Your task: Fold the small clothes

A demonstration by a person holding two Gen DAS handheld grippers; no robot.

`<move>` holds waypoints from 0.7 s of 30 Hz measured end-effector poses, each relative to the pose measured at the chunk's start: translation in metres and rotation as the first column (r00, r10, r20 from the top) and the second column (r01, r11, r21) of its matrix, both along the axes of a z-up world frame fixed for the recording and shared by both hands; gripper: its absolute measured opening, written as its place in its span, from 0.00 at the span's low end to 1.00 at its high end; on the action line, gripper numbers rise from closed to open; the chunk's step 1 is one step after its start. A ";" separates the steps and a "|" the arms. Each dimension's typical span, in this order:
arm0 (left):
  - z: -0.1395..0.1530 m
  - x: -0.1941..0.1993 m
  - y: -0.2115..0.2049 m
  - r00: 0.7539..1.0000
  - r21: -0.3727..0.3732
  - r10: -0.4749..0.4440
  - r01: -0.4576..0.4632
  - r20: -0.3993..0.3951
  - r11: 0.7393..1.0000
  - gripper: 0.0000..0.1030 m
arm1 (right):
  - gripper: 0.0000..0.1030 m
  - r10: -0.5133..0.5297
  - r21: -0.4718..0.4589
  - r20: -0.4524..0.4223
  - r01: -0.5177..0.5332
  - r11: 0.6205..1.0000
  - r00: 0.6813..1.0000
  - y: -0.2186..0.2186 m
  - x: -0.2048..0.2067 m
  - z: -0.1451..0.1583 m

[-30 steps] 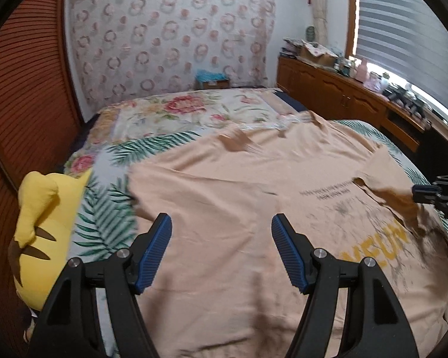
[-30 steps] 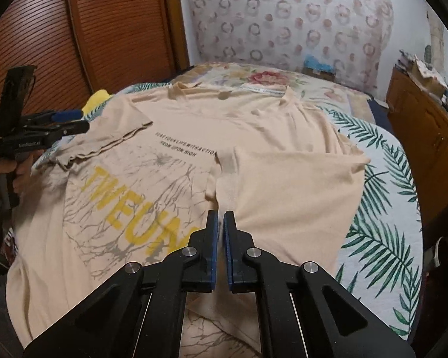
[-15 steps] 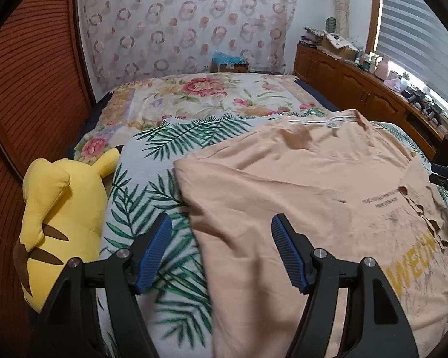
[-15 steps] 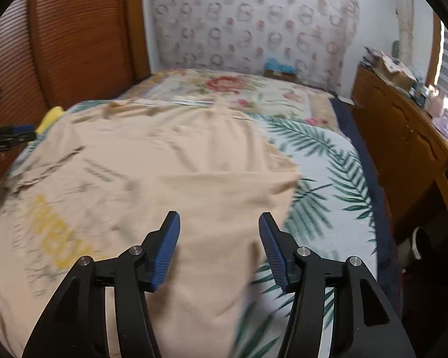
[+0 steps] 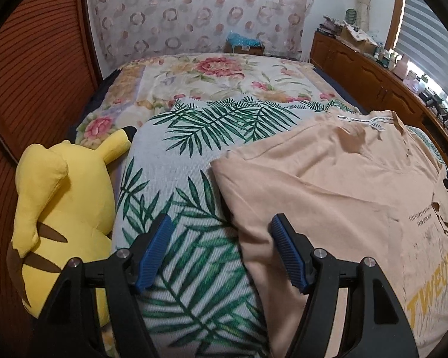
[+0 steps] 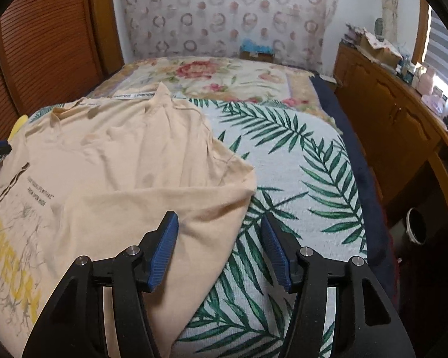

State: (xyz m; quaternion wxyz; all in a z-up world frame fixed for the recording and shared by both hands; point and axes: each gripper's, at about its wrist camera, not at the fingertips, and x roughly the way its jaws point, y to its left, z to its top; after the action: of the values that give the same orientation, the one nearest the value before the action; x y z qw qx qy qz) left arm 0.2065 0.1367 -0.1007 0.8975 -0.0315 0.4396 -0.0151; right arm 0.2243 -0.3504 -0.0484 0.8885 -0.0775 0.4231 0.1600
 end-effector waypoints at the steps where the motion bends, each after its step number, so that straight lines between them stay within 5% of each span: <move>1: -0.001 0.003 0.000 1.000 -0.003 -0.002 0.002 -0.005 1.000 0.67 | 0.57 -0.001 -0.006 -0.003 0.001 1.000 1.000 0.002 0.000 -0.001; 21: 0.003 0.035 -0.008 0.998 -0.035 -0.056 0.055 -0.003 0.998 0.61 | 0.65 0.003 0.003 -0.016 -0.003 1.000 1.000 0.004 0.002 -0.002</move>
State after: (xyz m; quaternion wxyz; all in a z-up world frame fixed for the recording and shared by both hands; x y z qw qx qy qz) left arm 0.2413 0.1285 -0.0977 0.8951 -0.0347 0.4419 -0.0475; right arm 0.2263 -0.3467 -0.0500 0.8849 -0.0756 0.4300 0.1625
